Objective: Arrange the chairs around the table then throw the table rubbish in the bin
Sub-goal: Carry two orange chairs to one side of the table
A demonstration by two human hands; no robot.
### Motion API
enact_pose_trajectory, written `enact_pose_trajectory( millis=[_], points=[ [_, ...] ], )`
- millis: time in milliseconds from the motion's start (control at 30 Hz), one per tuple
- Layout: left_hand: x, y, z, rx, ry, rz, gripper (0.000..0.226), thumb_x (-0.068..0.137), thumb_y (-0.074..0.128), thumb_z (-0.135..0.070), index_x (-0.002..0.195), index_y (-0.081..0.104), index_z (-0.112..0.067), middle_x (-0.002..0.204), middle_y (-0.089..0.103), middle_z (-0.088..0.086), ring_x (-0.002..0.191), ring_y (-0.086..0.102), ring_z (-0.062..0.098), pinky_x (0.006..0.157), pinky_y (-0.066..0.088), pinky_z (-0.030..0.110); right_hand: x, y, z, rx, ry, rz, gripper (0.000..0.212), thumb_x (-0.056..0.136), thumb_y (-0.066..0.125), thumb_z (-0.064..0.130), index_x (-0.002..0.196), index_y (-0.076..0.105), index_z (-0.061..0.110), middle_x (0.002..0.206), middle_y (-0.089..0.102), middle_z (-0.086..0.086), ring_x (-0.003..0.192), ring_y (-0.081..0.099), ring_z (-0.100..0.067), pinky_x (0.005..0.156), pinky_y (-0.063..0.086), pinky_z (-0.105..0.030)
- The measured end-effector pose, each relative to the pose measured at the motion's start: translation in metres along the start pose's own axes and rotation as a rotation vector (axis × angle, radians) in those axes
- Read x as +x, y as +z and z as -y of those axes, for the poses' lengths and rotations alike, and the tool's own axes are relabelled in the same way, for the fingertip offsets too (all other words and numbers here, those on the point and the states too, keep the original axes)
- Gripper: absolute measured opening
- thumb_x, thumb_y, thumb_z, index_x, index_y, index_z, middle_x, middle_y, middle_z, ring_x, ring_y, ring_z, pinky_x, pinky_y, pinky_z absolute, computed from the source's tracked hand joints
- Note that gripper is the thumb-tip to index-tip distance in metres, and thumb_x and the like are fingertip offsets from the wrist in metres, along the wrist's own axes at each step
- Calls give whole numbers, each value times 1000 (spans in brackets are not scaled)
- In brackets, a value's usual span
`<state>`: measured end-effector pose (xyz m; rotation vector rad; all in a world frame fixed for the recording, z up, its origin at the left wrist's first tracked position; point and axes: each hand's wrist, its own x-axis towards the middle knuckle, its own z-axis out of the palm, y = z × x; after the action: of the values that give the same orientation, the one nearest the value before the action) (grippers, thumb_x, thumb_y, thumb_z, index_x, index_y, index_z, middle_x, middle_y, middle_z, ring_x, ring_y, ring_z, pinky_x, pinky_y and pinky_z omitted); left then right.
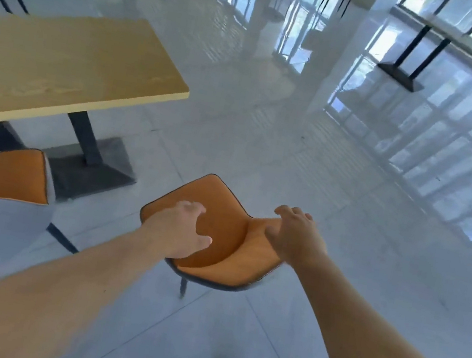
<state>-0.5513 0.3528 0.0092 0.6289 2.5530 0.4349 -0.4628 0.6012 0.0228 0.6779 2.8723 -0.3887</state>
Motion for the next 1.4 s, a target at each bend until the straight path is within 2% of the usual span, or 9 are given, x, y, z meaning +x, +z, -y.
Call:
enact_pose_trajectory(
  millis=[133,233,400,533,600,733,900,1133,1400],
  points=[
    [30,70,-96,4,-47,137,80,82,57,-72,148,37,-32,152,42,-1,125,53,25,97,48,43,27,9,-103,39,-50,115,45,94,54,25,140,51,21,140,51,-4,131,42,-30,90,48,-43],
    [38,113,-143,42,-118,314,90,76,53,-81,149,35,-31,145,46,-1,120,54,26,92,50,44,41,15,-159,-38,-159,201,54,89,51,15,141,47,27,140,50,-1,123,50,-33,87,52,-44],
    [41,146,-158,249,-208,240,70,82,57,-68,136,43,-27,113,57,1,99,62,27,75,53,41,70,27,-189,-132,-301,349,76,89,66,29,155,31,39,155,37,3,116,60,-32,79,51,-37],
    [49,159,-140,202,-286,275,64,90,54,-63,144,38,-32,122,60,1,106,61,28,79,53,42,89,43,-178,-225,-409,384,71,93,70,35,154,34,39,150,40,-2,111,62,-33,86,56,-42],
    [48,165,-129,35,-284,284,65,91,54,-60,149,32,-39,134,57,-2,108,60,27,83,51,39,96,53,-168,-287,-443,406,58,96,66,36,148,41,38,144,43,-3,104,62,-32,86,56,-43],
    [42,171,-105,-89,-258,222,58,96,48,-56,149,28,-42,139,54,-6,104,58,25,74,42,35,108,68,-144,-347,-458,406,45,96,64,33,138,49,39,125,47,-1,89,61,-30,78,58,-42],
    [45,149,-59,-99,-278,124,55,99,46,-52,150,30,-38,147,48,-3,114,58,29,81,45,37,125,84,-93,-309,-463,377,52,96,63,36,145,45,42,141,46,-1,96,64,-32,81,58,-42],
    [57,81,53,-136,-391,88,61,92,51,-48,149,34,-38,144,50,-3,112,58,27,85,48,39,151,107,32,-286,-504,400,47,96,60,43,142,47,38,136,47,0,92,66,-29,78,59,-41],
    [65,5,194,-162,-400,55,54,92,52,-46,144,40,-35,137,53,-2,109,59,27,77,43,36,184,131,186,-296,-508,476,57,97,59,47,151,40,38,151,39,-5,101,66,-29,86,58,-41]
  ],
)
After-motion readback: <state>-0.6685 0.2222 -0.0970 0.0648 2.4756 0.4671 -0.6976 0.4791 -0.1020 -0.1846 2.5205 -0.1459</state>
